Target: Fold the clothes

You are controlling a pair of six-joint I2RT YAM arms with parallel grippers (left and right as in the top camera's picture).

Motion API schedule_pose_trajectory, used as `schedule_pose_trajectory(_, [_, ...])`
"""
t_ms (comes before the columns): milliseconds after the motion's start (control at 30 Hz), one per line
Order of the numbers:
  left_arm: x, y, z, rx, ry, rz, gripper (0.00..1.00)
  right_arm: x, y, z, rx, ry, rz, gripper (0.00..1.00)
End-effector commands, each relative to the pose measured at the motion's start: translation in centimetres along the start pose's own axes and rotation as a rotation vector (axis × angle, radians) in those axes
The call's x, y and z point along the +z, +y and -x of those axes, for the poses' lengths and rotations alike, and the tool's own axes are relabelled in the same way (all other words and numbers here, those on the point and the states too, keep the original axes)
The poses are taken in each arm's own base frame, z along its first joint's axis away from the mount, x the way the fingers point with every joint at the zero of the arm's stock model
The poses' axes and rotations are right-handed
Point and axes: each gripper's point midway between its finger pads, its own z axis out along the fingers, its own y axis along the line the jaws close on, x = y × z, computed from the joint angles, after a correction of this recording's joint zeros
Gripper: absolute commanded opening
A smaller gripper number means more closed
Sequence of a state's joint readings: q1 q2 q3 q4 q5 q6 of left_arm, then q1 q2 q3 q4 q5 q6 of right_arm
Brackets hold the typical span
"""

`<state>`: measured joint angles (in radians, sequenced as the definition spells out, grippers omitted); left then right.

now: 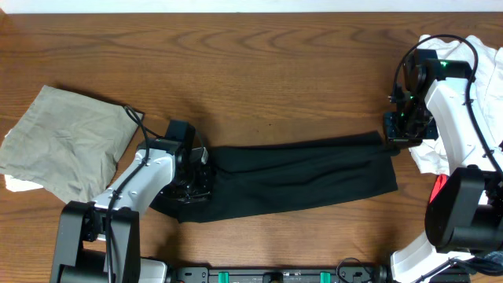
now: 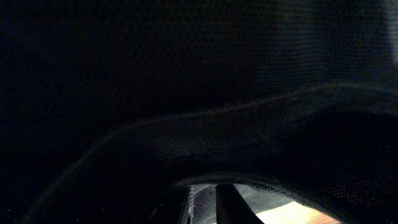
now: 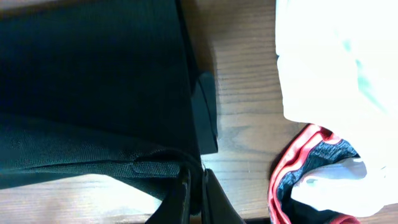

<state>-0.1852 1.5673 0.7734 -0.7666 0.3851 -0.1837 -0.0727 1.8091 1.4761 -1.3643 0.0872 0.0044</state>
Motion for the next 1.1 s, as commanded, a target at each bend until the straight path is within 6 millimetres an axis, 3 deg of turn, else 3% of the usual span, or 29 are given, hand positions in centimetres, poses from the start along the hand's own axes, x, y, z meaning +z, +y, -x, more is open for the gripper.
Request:
schedule_pose_trajectory(0, [0.2, 0.5, -0.3, -0.011, 0.013, 0.016, 0.15, 0.1, -0.6, -0.2, 0.016, 0.007, -0.036, 0.07])
schedule_pose_trajectory(200, [0.2, 0.5, -0.3, -0.011, 0.013, 0.016, 0.15, 0.1, -0.6, -0.3, 0.015, 0.009, -0.037, 0.24])
schedule_pose_trajectory(300, [0.2, 1.1, -0.2, -0.003, 0.006, 0.051, 0.15, 0.1, -0.6, -0.2, 0.016, 0.006, -0.038, 0.25])
schedule_pose_trajectory(467, [-0.4, 4.7, -0.5, -0.054, 0.002, 0.239, 0.14, 0.1, -1.0, 0.0, 0.027, -0.003, -0.040, 0.28])
schedule_pose_trajectory(667, [-0.7, 5.7, -0.2, -0.153, -0.015, 0.238, 0.13, 0.2, -1.2, 0.2, 0.047, -0.011, 0.001, 0.31])
schedule_pose_trajectory(900, [-0.8, 5.9, 0.3, -0.197, -0.037, 0.229, 0.14, 1.9, 1.3, -0.5, -0.041, 0.014, 0.143, 0.36])
schedule_pose_trajectory(1067, [-0.8, 5.9, 0.3, -0.197, -0.036, 0.227, 0.14, 3.5, 5.4, -1.6, -0.137, 0.022, 0.377, 0.40])
